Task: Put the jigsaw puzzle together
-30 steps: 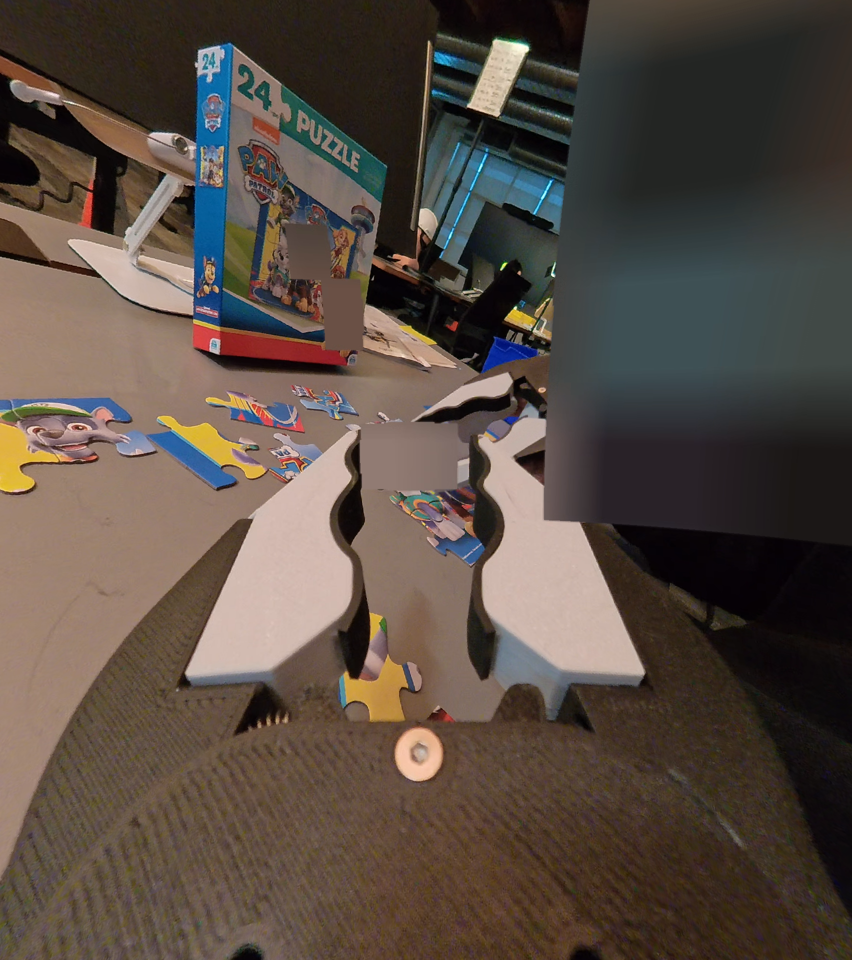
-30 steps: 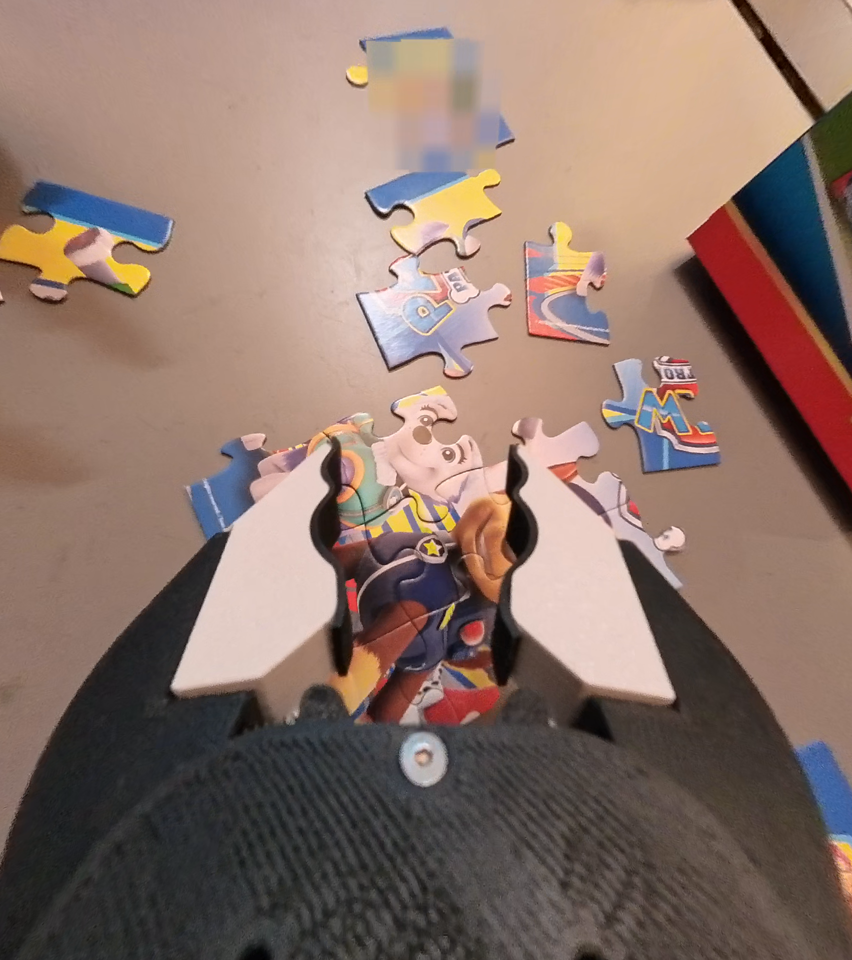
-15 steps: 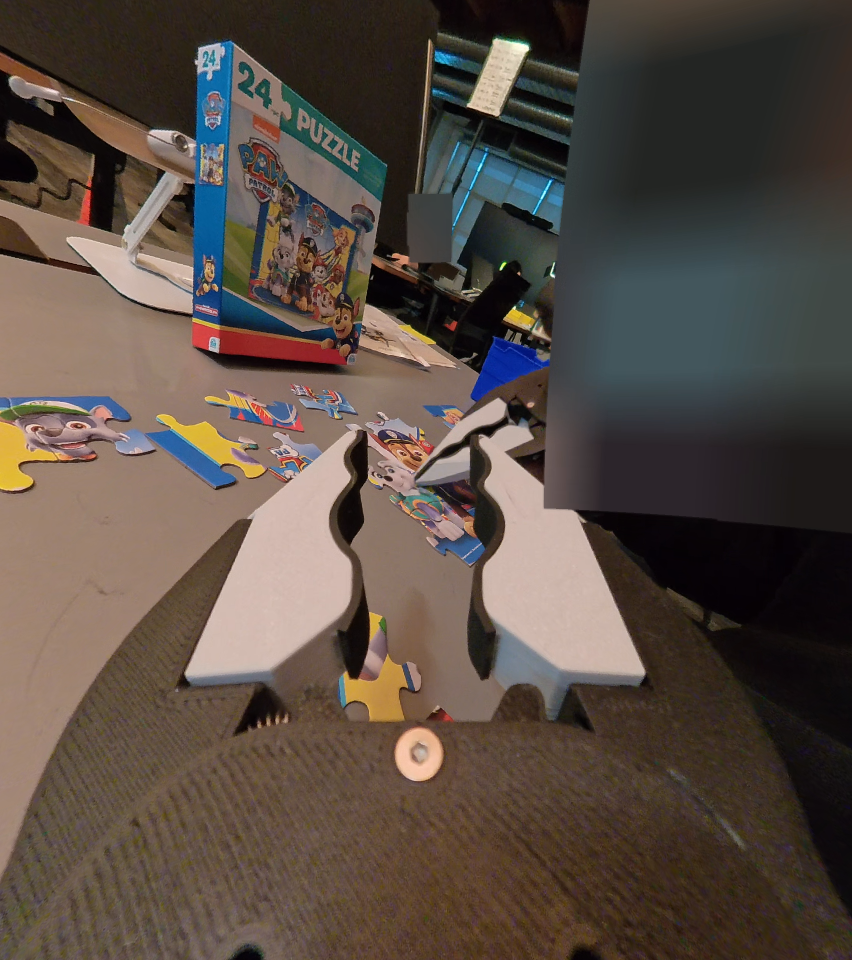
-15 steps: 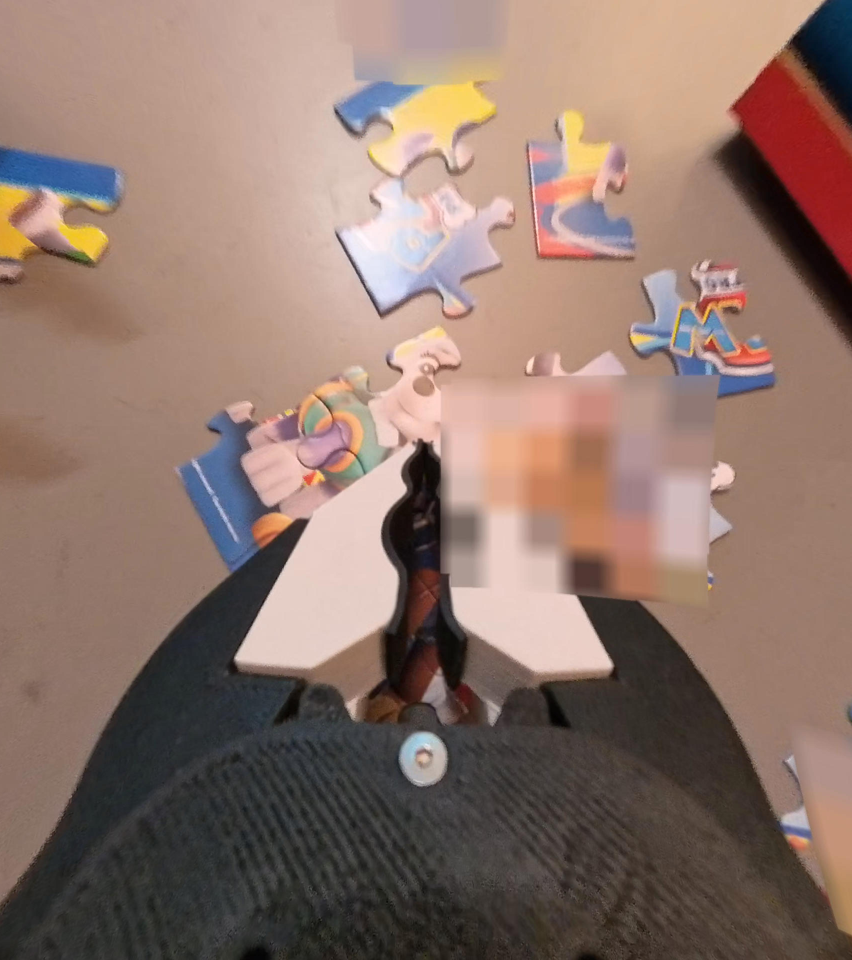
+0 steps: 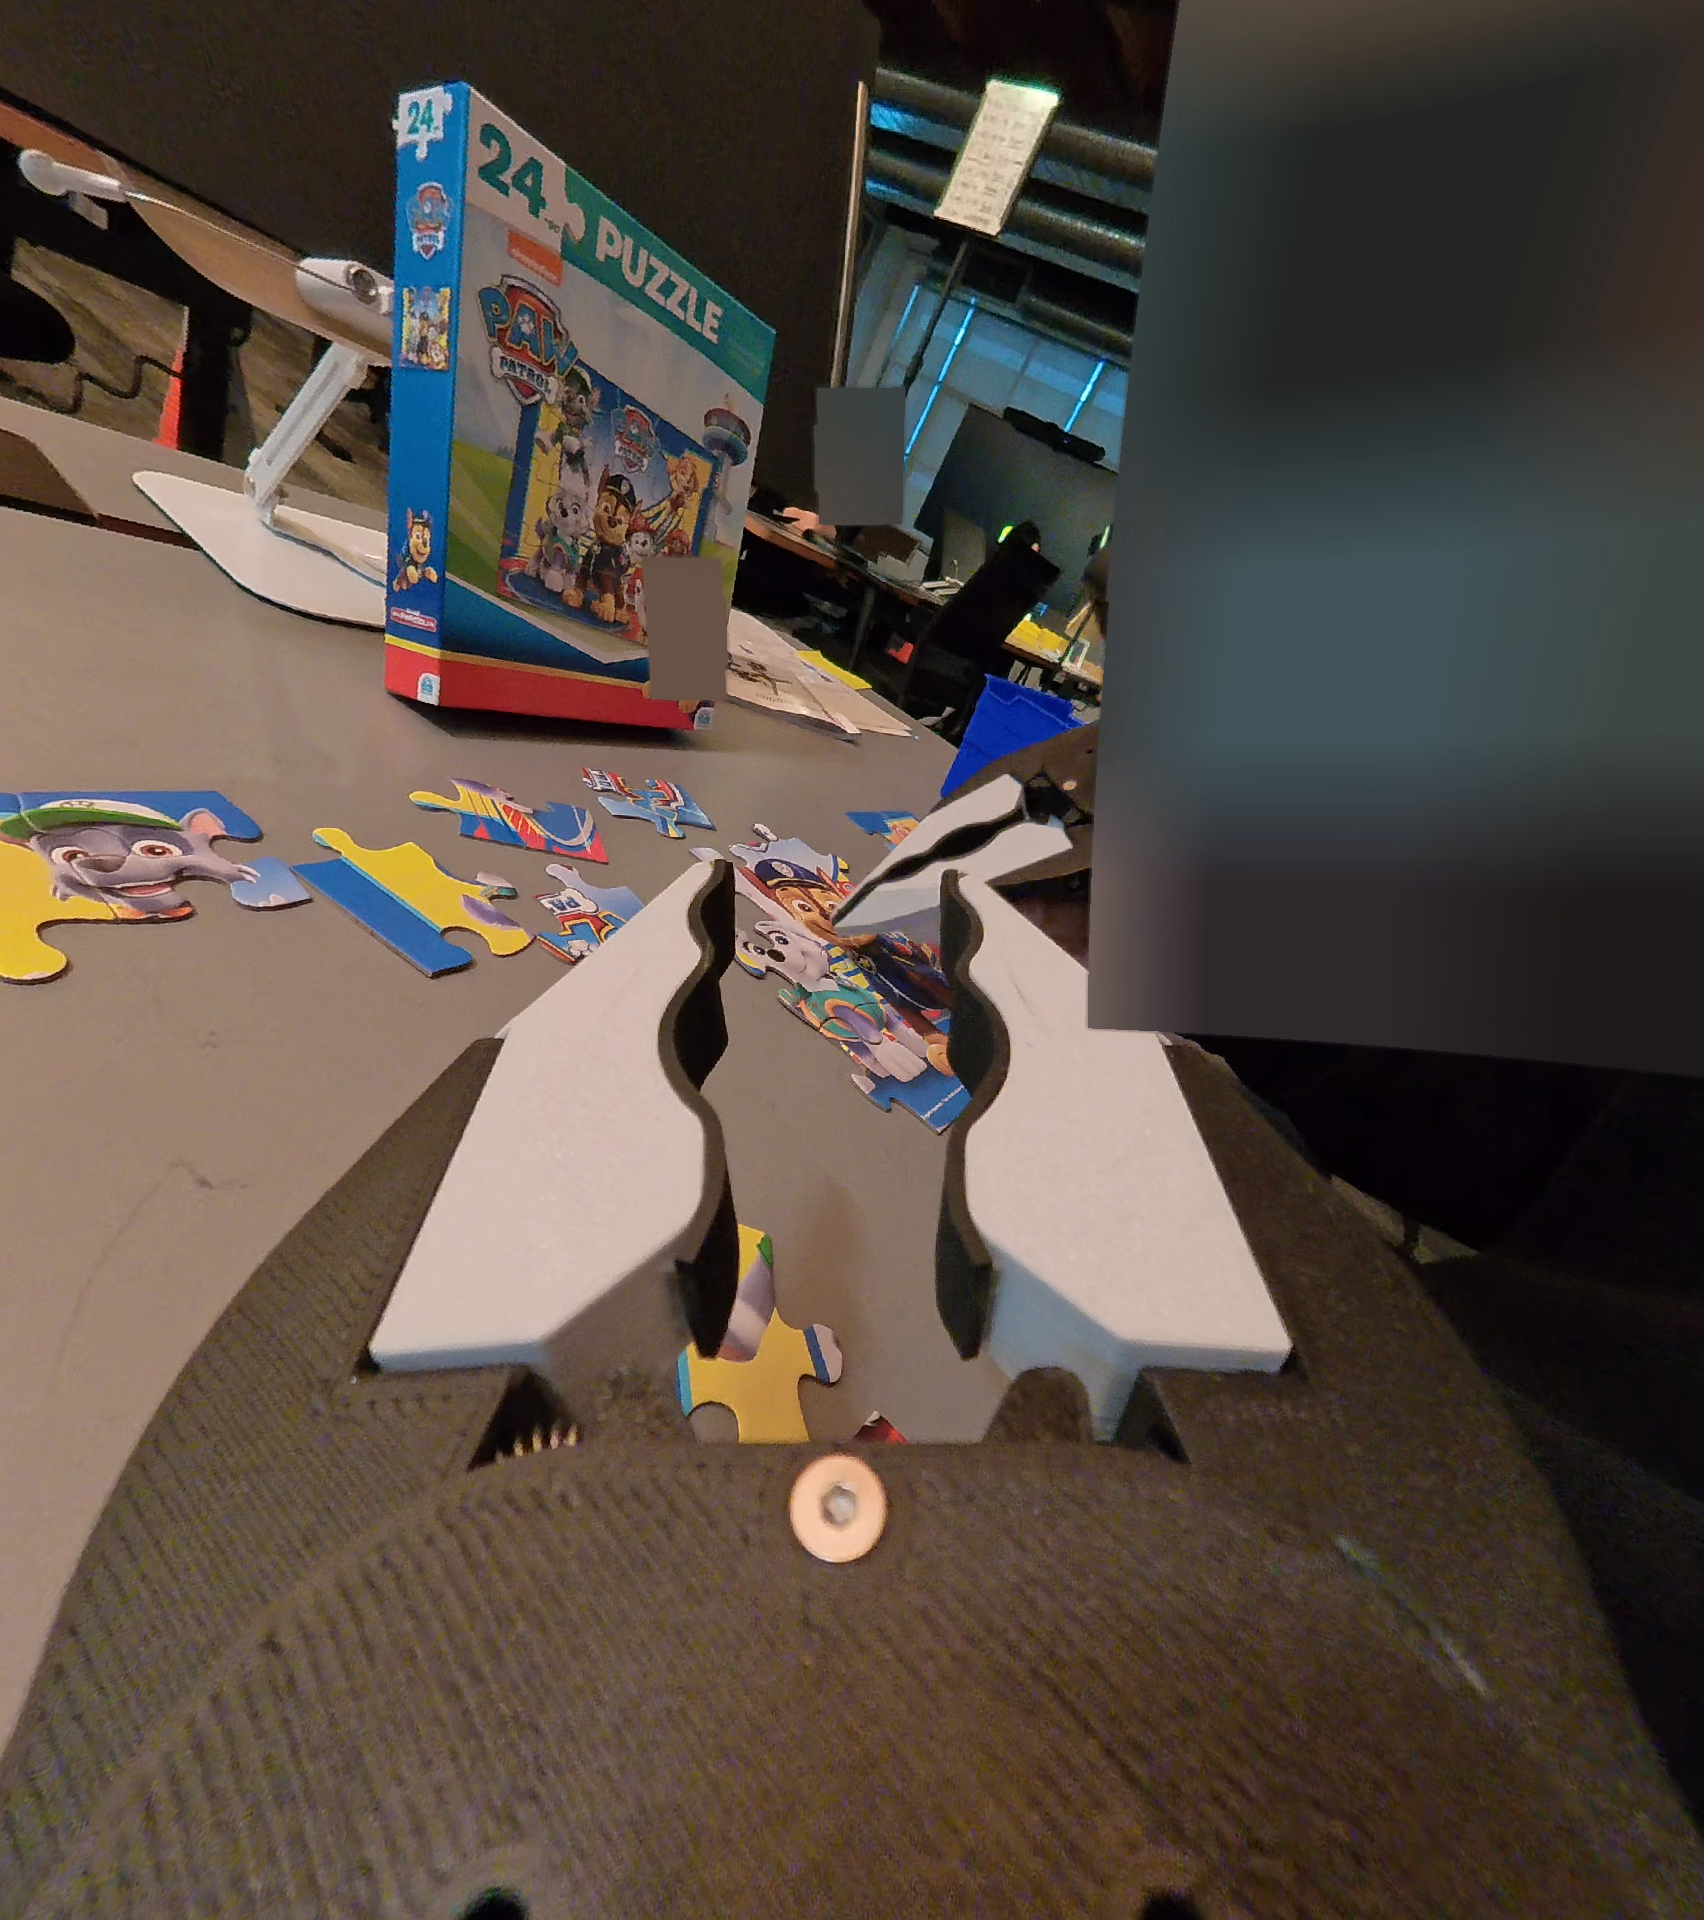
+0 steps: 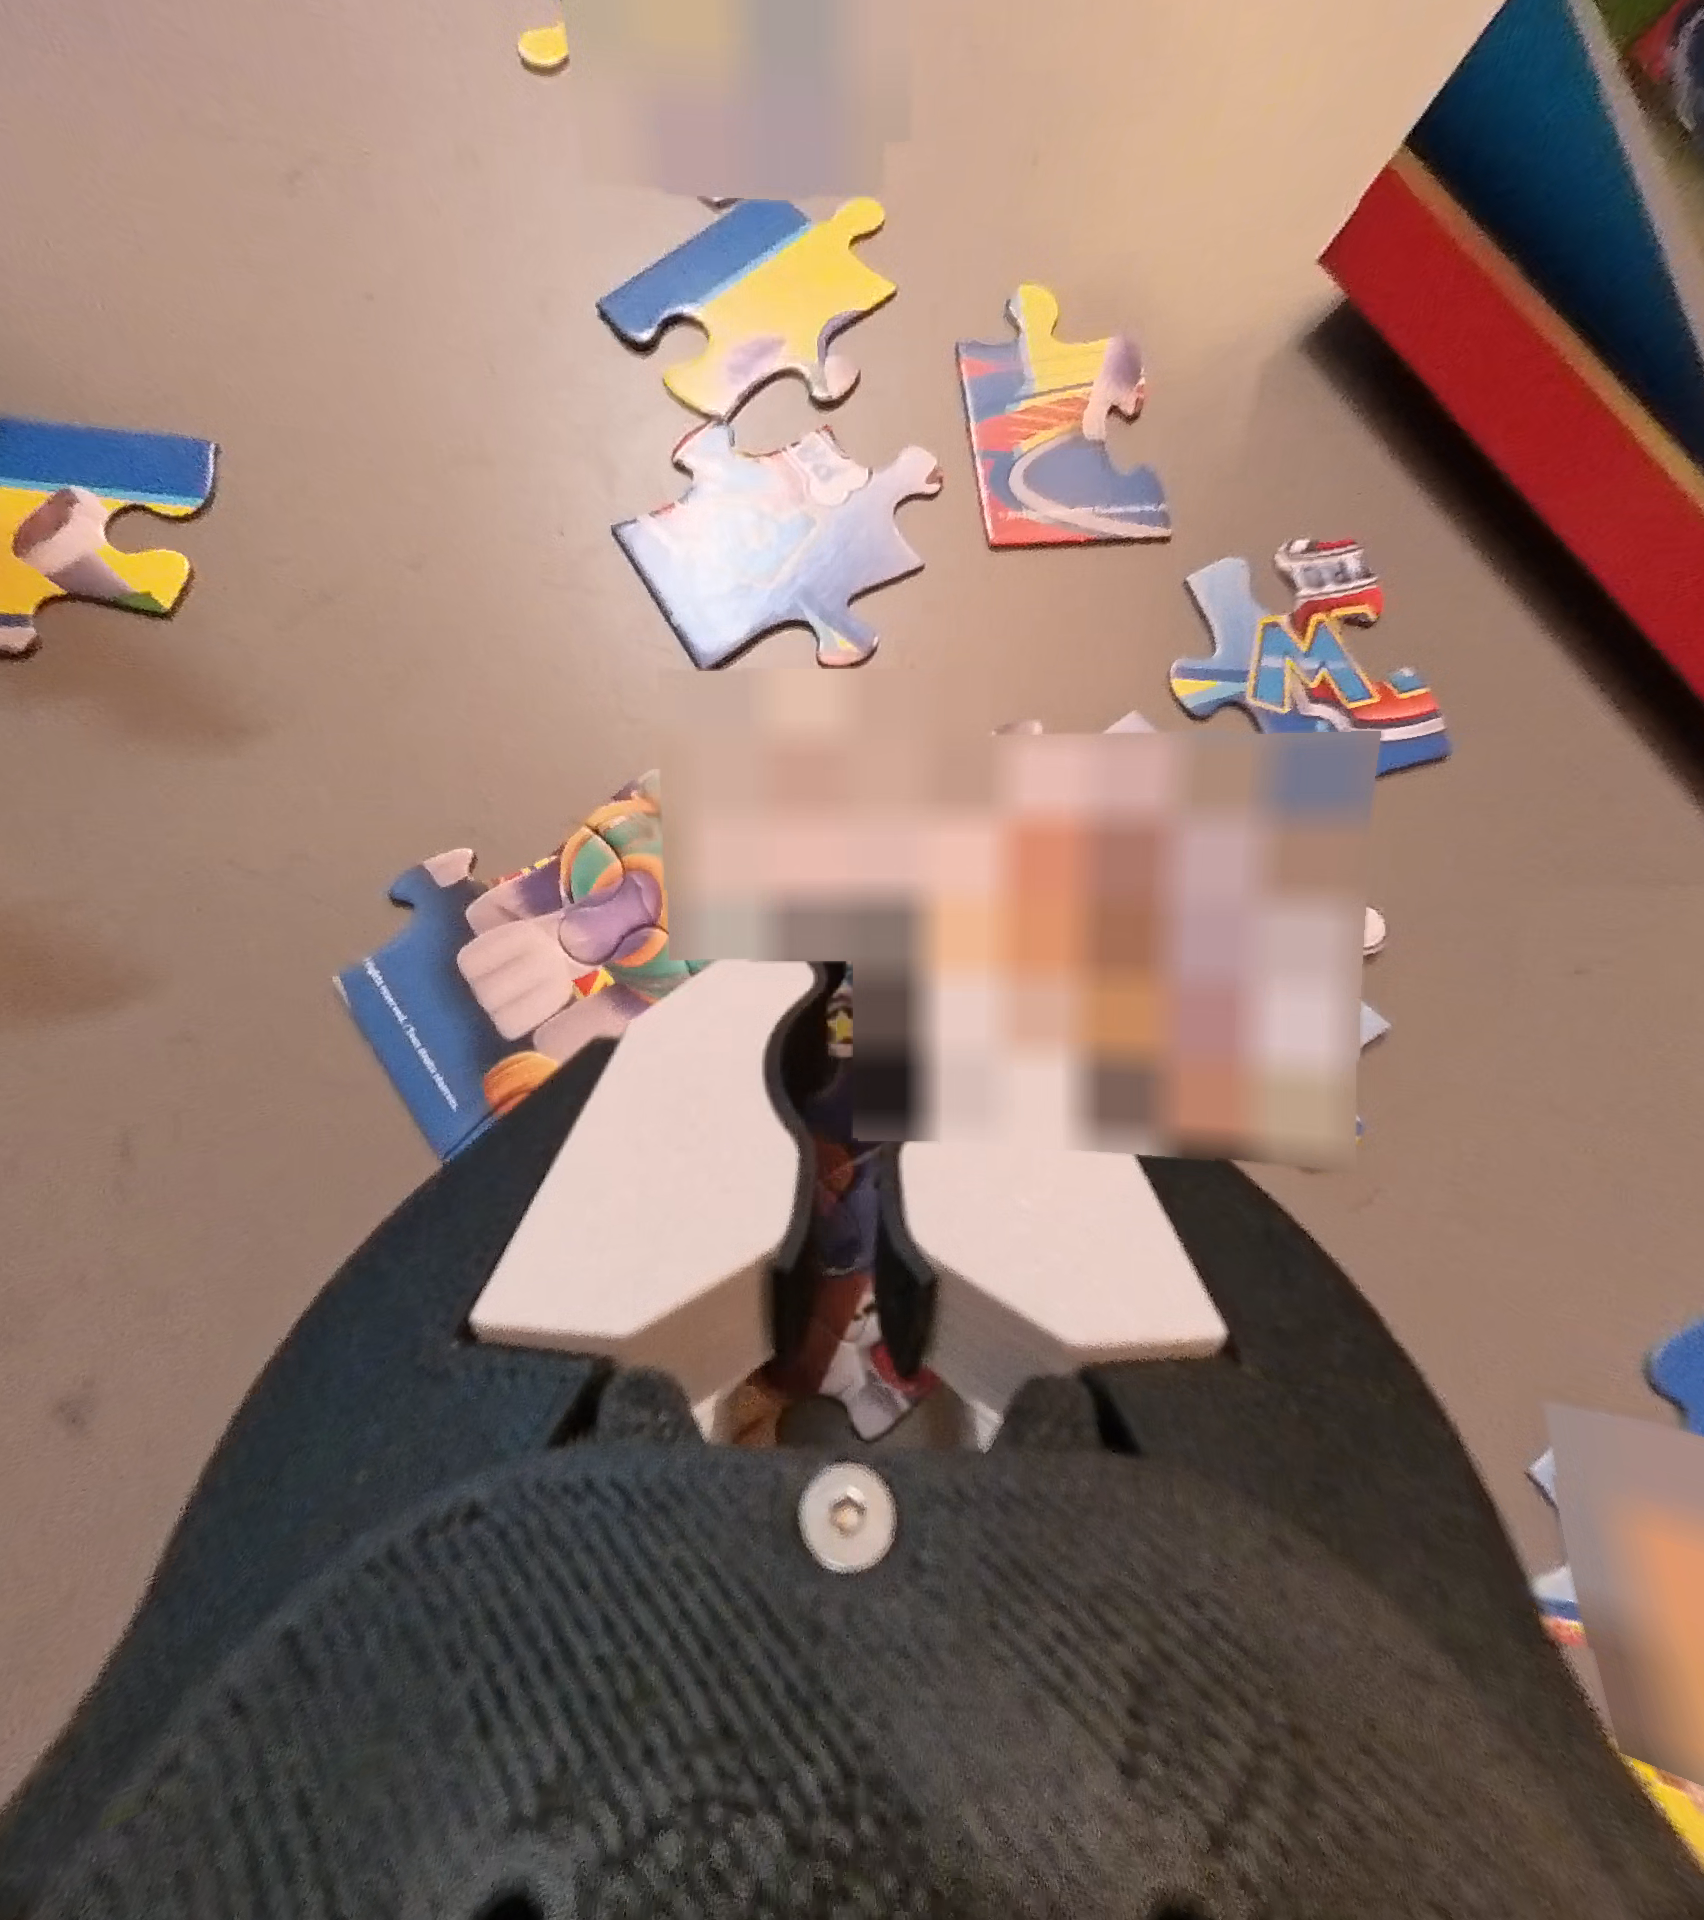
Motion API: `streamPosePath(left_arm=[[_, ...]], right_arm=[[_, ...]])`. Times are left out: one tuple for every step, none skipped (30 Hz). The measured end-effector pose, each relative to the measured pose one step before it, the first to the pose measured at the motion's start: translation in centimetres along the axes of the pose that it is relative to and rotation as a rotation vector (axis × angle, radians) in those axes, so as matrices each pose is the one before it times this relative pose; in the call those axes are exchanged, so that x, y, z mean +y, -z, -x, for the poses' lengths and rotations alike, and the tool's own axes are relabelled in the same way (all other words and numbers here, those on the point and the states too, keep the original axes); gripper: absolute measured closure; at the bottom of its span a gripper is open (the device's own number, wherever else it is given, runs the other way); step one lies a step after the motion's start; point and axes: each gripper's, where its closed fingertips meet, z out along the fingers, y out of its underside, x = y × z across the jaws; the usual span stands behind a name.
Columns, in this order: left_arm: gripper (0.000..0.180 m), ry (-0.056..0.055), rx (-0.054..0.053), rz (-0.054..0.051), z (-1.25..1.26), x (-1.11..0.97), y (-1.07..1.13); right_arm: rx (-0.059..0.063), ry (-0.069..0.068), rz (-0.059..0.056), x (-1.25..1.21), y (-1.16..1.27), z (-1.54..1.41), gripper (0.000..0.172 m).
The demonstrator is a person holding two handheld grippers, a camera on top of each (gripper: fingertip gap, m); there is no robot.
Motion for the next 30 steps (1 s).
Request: streamPosePath(left_arm=[[0.143, 0.0005, 0.0002, 0.0011, -0.002, 0.014, -0.005], [0.143, 0.0002, -0.0005, -0.0008, 0.009, -0.014, 0.003], [0.143, 0.001, -0.0001, -0.0011, 0.017, -0.017, 0.016], [0.143, 0.0015, 0.0007, -0.0002, -0.004, 0.0, 0.004], [0.142, 0.0008, -0.0002, -0.0002, 0.013, -0.001, 0.004], [0.143, 0.0001, -0.0006, -0.0007, 0.01, -0.012, 0.004], [0.143, 0.0, 0.0004, 0.0003, -0.009, 0.006, -0.007], [0.143, 0.0002, 0.0007, 0.0014, 0.002, 0.014, -0.008], [0.143, 0.0004, 0.0006, 0.0006, -0.007, 0.007, -0.009], [0.143, 0.0005, 0.0004, -0.0005, -0.001, -0.001, 0.006], [0.143, 0.0006, 0.0002, -0.0011, 0.003, -0.022, 0.02], [0.143, 0.001, -0.0002, -0.0015, 0.01, -0.019, 0.017], [0.142, 0.0015, 0.0, -0.0008, 0.022, -0.006, 0.006], [0.143, 0.001, 0.0006, 0.0001, -0.002, 0.006, -0.003], [0.143, 0.0003, 0.0, 0.0004, 0.007, 0.001, -0.001], [0.143, -0.0002, 0.0003, -0.0002, -0.003, -0.003, -0.002], [0.143, 0.0, -0.0002, -0.0006, -0.002, -0.007, 0.009], [0.143, 0.0006, 0.0003, 0.0001, 0.003, -0.005, 0.006], [0.143, 0.0012, 0.0006, -0.0004, 0.008, -0.006, -0.001], [0.143, 0.0012, 0.0005, -0.0007, 0.005, 0.001, 0.001], [0.143, 0.001, 0.001, 0.0, -0.01, -0.006, 0.005], [0.143, 0.0006, -0.0002, -0.0005, 0.015, -0.004, 0.002], [0.143, 0.0011, 0.0011, -0.0001, -0.002, 0.0, -0.008], [0.143, 0.0009, 0.0015, 0.0001, -0.014, 0.007, -0.003], [0.143, 0.0003, -0.0003, -0.0004, 0.005, -0.008, 0.007], [0.143, 0.0005, 0.0, -0.0005, 0.009, -0.002, -0.007], [0.143, 0.0009, 0.0001, -0.0001, 0.004, -0.008, 0.004], [0.143, 0.0006, 0.0001, -0.0003, 0.011, -0.001, 0.004], [0.143, 0.0002, 0.0, 0.0, -0.002, 0.001, 0.0], [0.143, -0.0006, -0.0004, -0.0003, 0.002, 0.0, 0.002]], right_arm=[[-0.0129, 0.0012, 0.0296, 0.438, -0.378, 0.222, 0.172], [-0.004, 0.0078, 0.0214, 0.306, -0.289, 0.122, 0.172], [0.0087, 0.0118, -0.0074, -0.222, 0.055, -0.033, 0.172], [0.0115, 0.011, -0.0162, -0.474, 0.258, -0.078, 0.172], [0.0067, 0.0055, -0.0213, -0.57, 0.281, -0.04, 0.172], [-0.0046, -0.0008, -0.0227, -0.585, 0.19, 0.106, 0.172], [-0.0142, -0.0055, -0.0153, -0.438, 0.012, 0.212, 0.172], [-0.0195, -0.0053, -0.0065, -0.262, -0.172, 0.306, 0.172], [-0.0176, -0.0005, 0.0001, -0.099, -0.297, 0.293, 0.172], [-0.0073, 0.0054, 0.0049, 0.003, -0.342, 0.174, 0.172], [-0.0005, 0.0102, 0.0054, 0.013, -0.317, 0.091, 0.172], [0.0002, 0.0106, 0.0003, -0.084, -0.274, 0.107, 0.172], [-0.0014, 0.0074, -0.003, -0.153, -0.222, 0.1, 0.172], [-0.0035, 0.0042, 0.0013, -0.098, -0.23, 0.085, 0.172], [-0.0011, 0.0029, 0.0096, 0.064, -0.271, -0.009, 0.172], [0.0041, 0.0033, 0.02, 0.289, -0.314, -0.149, 0.172], [0.0031, 0.0027, 0.0218, 0.347, -0.291, -0.161, 0.172], [-0.0103, -0.0052, 0.0015, -0.026, -0.082, 0.054, 0.172], [-0.0239, -0.0154, -0.0073, -0.278, 0.082, 0.244, 0.172], [-0.021, -0.0176, -0.0111, -0.381, 0.098, 0.201, 0.172], [-0.0104, -0.01, -0.0215, -0.512, 0.124, 0.084, 0.172], [0.0003, -0.0025, -0.0118, -0.342, 0.028, -0.073, 0.172], [0.0081, 0.0045, 0.0068, -0.01, -0.124, -0.189, 0.172], [0.0112, 0.01, 0.0205, 0.301, -0.284, -0.231, 0.172], [0.0066, 0.0091, 0.0253, 0.455, -0.365, -0.136, 0.172], [-0.0007, 0.0018, 0.0107, 0.206, -0.209, -0.004, 0.172], [-0.0023, -0.0028, -0.0026, -0.118, 0.096, 0.051, 0.172], [0.002, 0.0038, 0.0099, 0.014, 0.082, 0.031, 0.172], [0.0063, 0.0085, -0.0162, -0.321, 0.209, 0.057, 0.172], [0.0012, 0.0067, -0.023, -0.407, 0.258, 0.165, 0.172]])
